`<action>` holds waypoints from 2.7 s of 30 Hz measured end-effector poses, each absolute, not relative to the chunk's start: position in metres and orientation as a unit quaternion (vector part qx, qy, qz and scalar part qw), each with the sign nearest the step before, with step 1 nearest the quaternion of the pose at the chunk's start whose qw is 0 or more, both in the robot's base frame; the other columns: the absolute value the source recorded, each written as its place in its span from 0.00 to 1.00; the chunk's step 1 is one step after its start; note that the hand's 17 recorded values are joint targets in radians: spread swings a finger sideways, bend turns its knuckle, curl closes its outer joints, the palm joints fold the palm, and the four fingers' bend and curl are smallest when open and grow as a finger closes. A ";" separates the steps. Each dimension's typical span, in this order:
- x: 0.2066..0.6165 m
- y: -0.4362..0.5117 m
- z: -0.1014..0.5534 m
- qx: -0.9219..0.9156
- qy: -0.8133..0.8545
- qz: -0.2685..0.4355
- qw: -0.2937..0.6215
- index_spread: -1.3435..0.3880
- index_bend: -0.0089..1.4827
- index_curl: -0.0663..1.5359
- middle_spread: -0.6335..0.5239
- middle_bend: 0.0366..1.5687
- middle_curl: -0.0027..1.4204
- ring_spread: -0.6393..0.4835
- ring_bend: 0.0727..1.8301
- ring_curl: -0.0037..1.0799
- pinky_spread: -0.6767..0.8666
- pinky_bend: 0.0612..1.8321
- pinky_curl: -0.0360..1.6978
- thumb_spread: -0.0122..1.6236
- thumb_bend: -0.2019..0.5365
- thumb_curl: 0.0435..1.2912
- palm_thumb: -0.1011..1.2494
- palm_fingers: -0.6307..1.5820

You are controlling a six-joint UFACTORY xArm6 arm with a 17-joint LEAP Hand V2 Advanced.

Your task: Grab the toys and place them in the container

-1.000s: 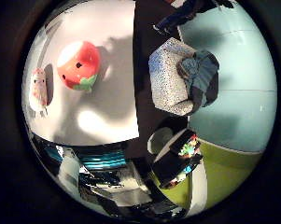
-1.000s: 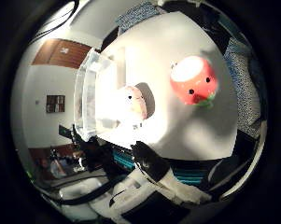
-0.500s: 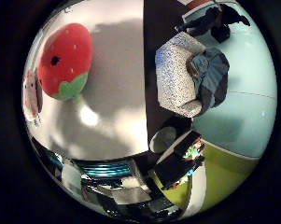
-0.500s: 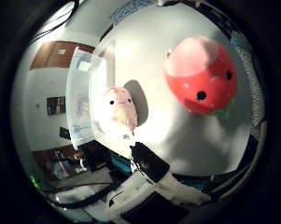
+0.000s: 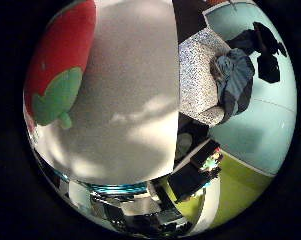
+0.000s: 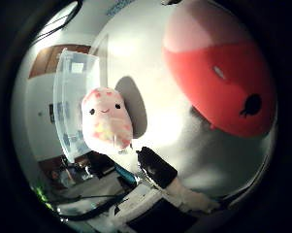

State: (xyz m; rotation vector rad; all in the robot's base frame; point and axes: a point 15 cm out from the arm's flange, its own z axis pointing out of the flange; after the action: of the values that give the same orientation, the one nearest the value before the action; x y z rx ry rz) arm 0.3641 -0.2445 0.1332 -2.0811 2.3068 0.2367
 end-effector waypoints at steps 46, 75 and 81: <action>0.297 -0.109 0.450 -0.751 0.659 -0.045 -0.008 0.60 0.70 0.67 0.37 0.82 0.69 0.34 0.74 0.78 0.32 0.71 0.59 0.45 0.25 0.60 0.84 0.72; 0.385 0.240 0.477 -0.855 0.514 -0.055 0.047 0.59 0.65 0.70 0.36 0.78 0.72 0.33 0.71 0.83 0.30 0.66 0.66 0.45 0.25 0.64 0.84 0.73; 0.403 0.266 0.454 -0.855 0.514 -0.052 0.051 0.59 0.65 0.71 0.36 0.77 0.72 0.33 0.70 0.83 0.30 0.65 0.67 0.46 0.24 0.63 0.82 0.74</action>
State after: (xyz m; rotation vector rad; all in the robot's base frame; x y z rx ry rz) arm 0.4029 0.2656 0.4540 -2.6007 1.5635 -0.1581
